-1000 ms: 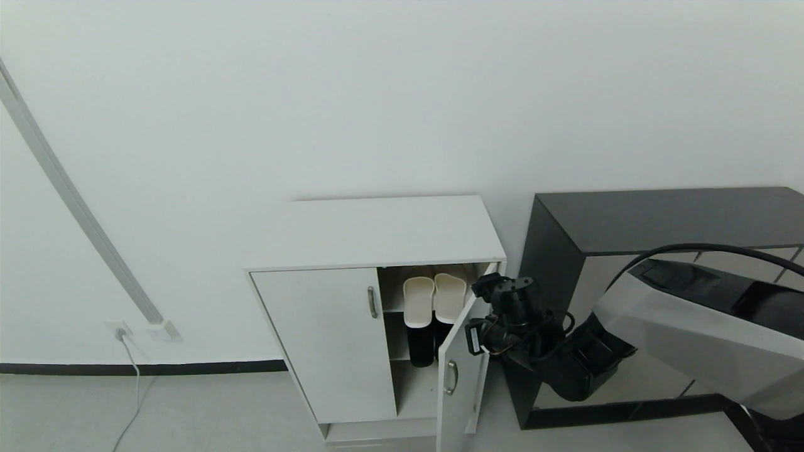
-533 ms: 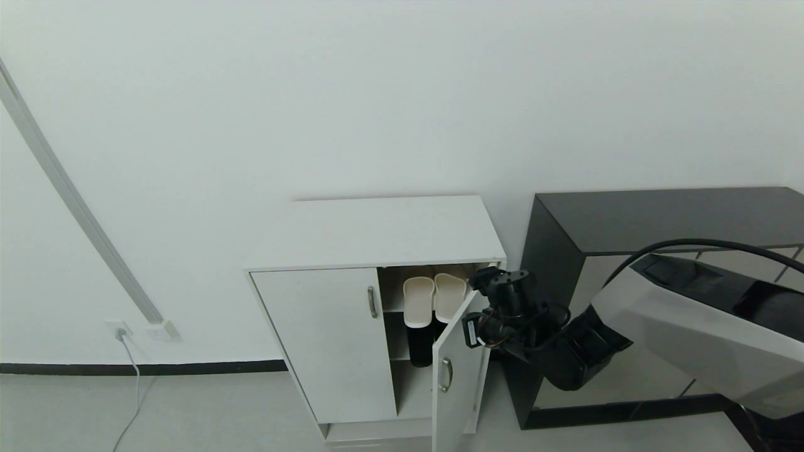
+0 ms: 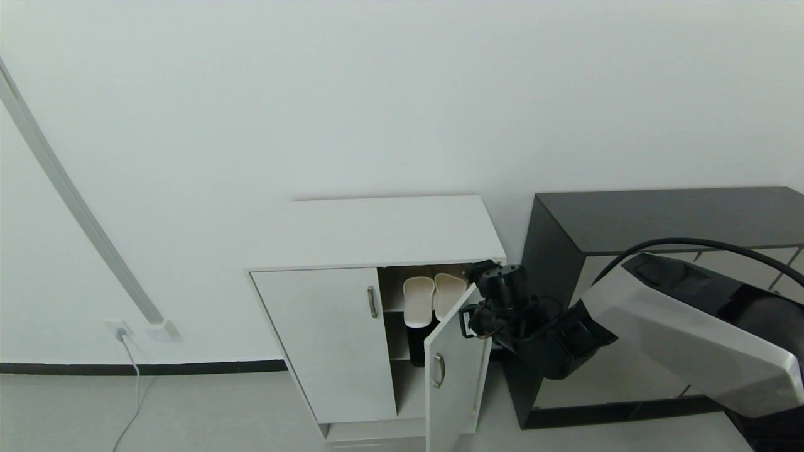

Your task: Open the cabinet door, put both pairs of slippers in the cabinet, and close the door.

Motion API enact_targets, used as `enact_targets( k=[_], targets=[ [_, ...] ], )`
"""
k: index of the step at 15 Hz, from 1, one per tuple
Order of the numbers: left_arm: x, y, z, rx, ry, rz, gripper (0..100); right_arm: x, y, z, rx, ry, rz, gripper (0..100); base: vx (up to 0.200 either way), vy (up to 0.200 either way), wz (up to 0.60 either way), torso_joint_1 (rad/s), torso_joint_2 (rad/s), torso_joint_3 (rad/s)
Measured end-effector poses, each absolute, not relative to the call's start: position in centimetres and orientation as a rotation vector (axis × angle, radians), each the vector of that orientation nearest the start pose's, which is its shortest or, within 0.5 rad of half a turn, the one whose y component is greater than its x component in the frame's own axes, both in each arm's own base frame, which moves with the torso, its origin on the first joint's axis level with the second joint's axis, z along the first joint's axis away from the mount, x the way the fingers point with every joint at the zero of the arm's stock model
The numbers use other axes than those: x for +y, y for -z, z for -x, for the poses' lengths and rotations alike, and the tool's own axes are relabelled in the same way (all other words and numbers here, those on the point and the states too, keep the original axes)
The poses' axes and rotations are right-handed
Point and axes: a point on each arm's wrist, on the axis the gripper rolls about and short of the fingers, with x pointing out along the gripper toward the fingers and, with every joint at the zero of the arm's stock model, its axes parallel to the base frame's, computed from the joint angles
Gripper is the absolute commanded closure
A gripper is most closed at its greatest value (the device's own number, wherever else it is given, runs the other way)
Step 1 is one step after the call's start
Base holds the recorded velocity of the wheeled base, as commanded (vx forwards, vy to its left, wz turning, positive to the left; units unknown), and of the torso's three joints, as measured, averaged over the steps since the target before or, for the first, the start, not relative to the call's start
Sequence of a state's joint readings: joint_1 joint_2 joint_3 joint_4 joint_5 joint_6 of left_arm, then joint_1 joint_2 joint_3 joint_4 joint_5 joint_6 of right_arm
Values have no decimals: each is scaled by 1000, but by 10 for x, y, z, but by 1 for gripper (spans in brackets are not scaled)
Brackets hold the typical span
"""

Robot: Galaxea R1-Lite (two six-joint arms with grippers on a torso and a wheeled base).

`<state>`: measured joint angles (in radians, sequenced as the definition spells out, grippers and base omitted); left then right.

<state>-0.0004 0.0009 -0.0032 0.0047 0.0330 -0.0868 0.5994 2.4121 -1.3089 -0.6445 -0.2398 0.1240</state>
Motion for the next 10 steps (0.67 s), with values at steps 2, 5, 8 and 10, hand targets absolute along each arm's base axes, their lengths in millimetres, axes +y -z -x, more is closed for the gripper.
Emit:
enact_targets(
  k=[2, 5, 8, 10],
  targets=[
    [1, -76, 23, 1, -33, 87, 100, 258, -32, -387, 434, -327, 64, 100, 0, 0, 0, 0, 0, 0],
    [1, -76, 23, 1, -33, 87, 100, 262, -32, -394, 424, -312, 64, 100, 0, 0, 0, 0, 0, 0],
    [1, -76, 23, 1, -32, 87, 100, 264, -33, -401, 415, -301, 61, 100, 0, 0, 0, 0, 0, 0],
    [1, -76, 23, 1, -32, 87, 100, 264, -35, -407, 407, -293, 57, 100, 0, 0, 0, 0, 0, 0]
  ],
)
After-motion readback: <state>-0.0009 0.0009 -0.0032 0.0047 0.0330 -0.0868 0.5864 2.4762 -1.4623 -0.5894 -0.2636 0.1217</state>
